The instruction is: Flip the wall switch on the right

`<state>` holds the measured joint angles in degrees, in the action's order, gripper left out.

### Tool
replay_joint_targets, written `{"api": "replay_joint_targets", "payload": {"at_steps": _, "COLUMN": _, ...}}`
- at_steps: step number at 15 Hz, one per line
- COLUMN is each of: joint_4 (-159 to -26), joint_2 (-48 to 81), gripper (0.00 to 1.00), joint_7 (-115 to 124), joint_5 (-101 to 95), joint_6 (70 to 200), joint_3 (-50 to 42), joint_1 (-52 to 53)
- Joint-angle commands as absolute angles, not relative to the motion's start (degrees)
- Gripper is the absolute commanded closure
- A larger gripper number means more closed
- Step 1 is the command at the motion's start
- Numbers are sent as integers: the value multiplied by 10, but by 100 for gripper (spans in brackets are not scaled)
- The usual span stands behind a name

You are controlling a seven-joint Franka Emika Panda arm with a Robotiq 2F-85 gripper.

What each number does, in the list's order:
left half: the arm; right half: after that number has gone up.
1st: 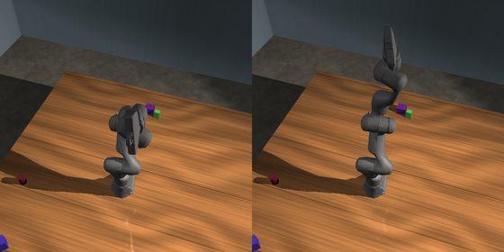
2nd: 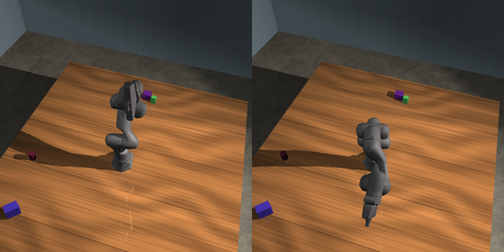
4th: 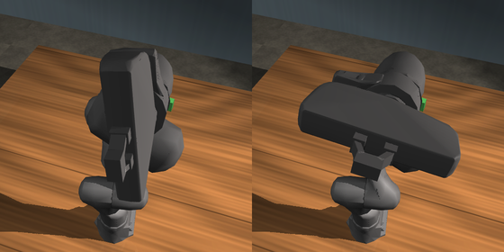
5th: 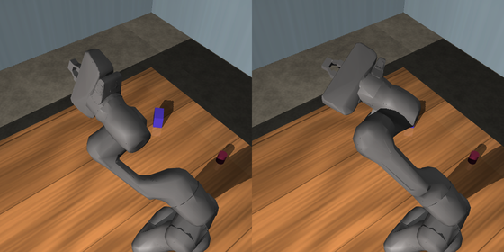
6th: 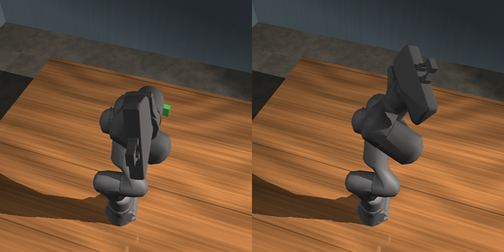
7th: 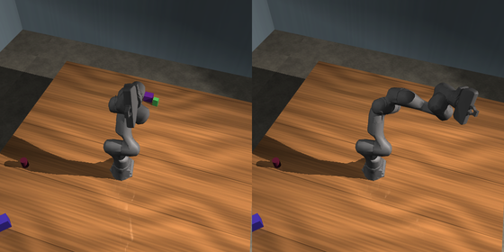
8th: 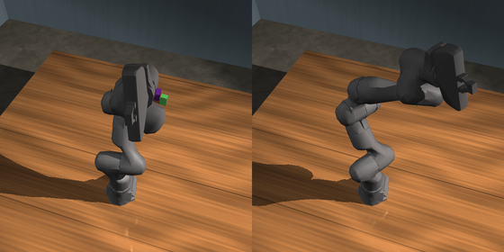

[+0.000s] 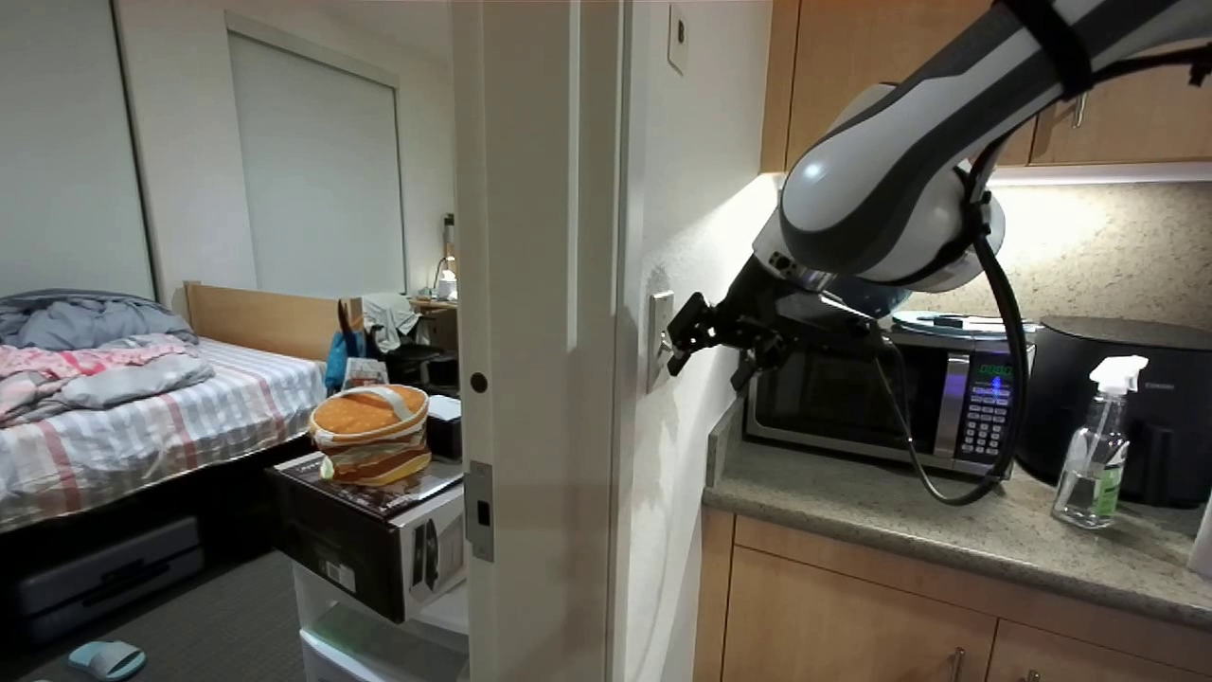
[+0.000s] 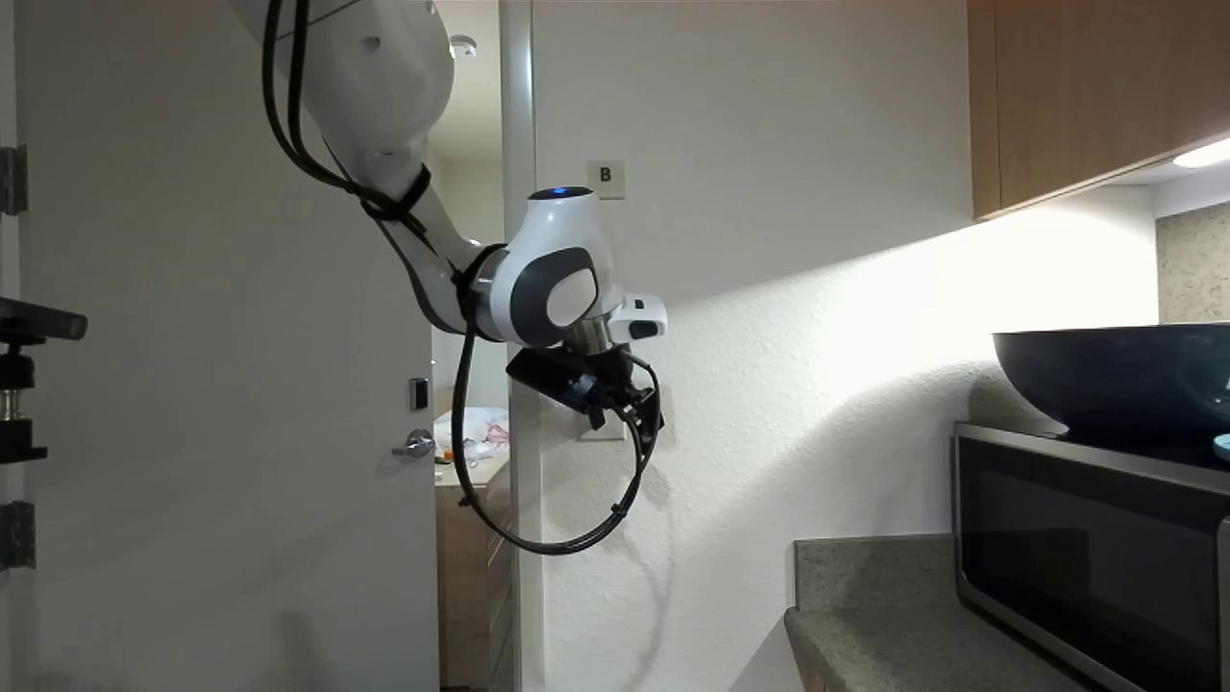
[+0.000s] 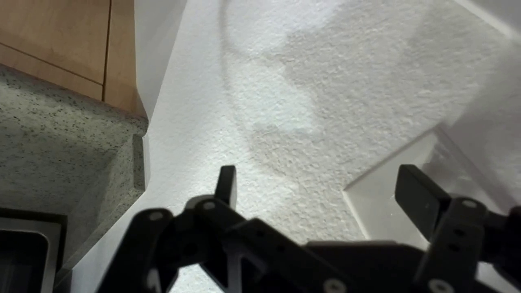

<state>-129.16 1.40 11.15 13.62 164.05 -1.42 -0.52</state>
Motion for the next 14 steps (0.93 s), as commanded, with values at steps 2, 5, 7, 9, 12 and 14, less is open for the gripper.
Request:
{"api": "replay_joint_targets", "payload": {"at_steps": 2, "joint_4": -1290, "joint_2": 10, "gripper": 0, "joint_7": 100, "joint_5": 149, "joint_6": 1644, "joint_3": -11, "joint_1": -7}}
{"api": "replay_joint_targets", "payload": {"at_steps": 5, "joint_4": -1289, "joint_2": 10, "gripper": 0, "joint_7": 86, "joint_5": 174, "joint_6": 1693, "joint_3": -8, "joint_1": -2}}
{"api": "replay_joint_targets", "payload": {"at_steps": 7, "joint_4": -1293, "joint_2": 4, "gripper": 0, "joint_7": 62, "joint_5": 199, "joint_6": 1714, "joint_3": -1, "joint_1": 1}}
{"api": "replay_joint_targets", "payload": {"at_steps": 9, "joint_4": -1296, "joint_2": 1, "gripper": 0, "joint_7": 24, "joint_5": 237, "joint_6": 1720, "joint_3": 6, "joint_1": 3}}
{"api": "replay_joint_targets", "payload": {"at_steps": 12, "joint_4": -1295, "joint_2": 1, "gripper": 0, "joint_7": -32, "joint_5": 295, "joint_6": 1734, "joint_3": 13, "joint_1": 4}}
{"api": "replay_joint_targets", "payload": {"at_steps": 14, "joint_4": -1295, "joint_2": -2, "gripper": 0, "joint_7": -72, "joint_5": 338, "joint_6": 1761, "joint_3": 20, "joint_1": 7}}
